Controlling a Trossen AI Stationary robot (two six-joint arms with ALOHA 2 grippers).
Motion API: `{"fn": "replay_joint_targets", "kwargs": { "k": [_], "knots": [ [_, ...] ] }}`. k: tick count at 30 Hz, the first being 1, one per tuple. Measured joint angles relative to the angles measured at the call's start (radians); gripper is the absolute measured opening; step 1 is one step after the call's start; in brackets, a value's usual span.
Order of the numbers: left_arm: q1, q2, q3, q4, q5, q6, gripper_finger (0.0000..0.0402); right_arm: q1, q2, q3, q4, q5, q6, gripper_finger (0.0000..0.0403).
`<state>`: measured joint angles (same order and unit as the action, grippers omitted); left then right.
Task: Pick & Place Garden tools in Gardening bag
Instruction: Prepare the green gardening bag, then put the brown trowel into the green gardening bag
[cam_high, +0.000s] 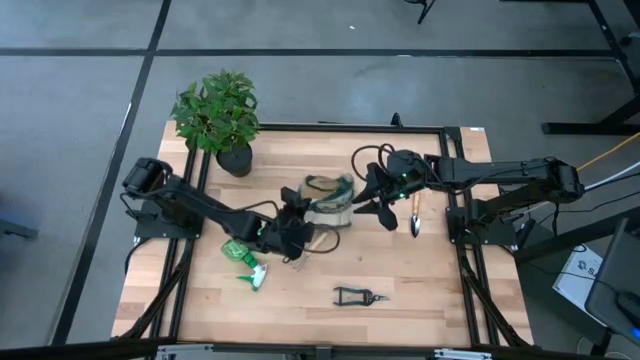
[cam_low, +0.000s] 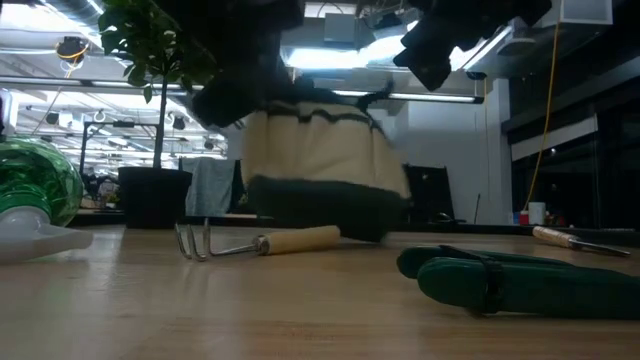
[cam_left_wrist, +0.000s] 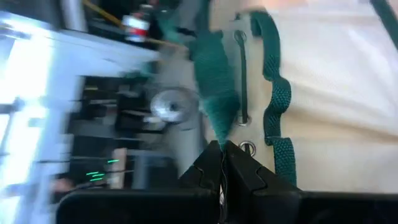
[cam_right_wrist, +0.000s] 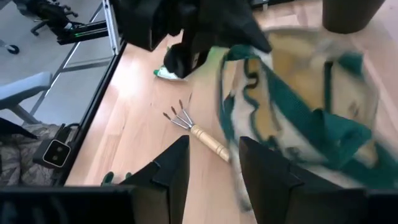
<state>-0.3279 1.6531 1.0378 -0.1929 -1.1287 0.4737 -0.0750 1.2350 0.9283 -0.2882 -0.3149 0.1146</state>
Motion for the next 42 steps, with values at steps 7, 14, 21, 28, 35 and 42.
{"fn": "replay_joint_targets", "kwargs": {
  "k": [7, 14, 21, 28, 35, 42],
  "knots": [
    [-0.031, -0.003, 0.000, 0.011, 0.058, 0.015, 0.0002, 0.000, 0.000, 0.000, 0.000, 0.000, 0.000, 0.0140],
    [-0.032, -0.003, 0.000, -0.045, 0.180, -0.126, 0.0023, 0.008, 0.000, 0.000, 0.000, 0.000, 0.000, 0.0140],
    [-0.027, -0.003, 0.000, -0.051, 0.297, -0.207, 0.0092, 0.054, 0.000, 0.000, -0.007, 0.000, 0.000, 0.0140],
    [-0.010, -0.004, 0.001, -0.091, 0.396, -0.322, 0.0154, 0.114, 0.000, 0.000, -0.035, 0.000, 0.032, 0.0140],
    [-0.019, -0.057, 0.031, -0.177, 0.403, -0.396, 0.0183, 0.168, 0.000, 0.000, -0.161, -0.004, 0.034, 0.0140],
    [-0.024, -0.150, 0.043, -0.172, 0.536, -0.496, 0.0185, 0.184, 0.000, 0.000, -0.247, -0.003, 0.034, 0.0140]
  ]
}}
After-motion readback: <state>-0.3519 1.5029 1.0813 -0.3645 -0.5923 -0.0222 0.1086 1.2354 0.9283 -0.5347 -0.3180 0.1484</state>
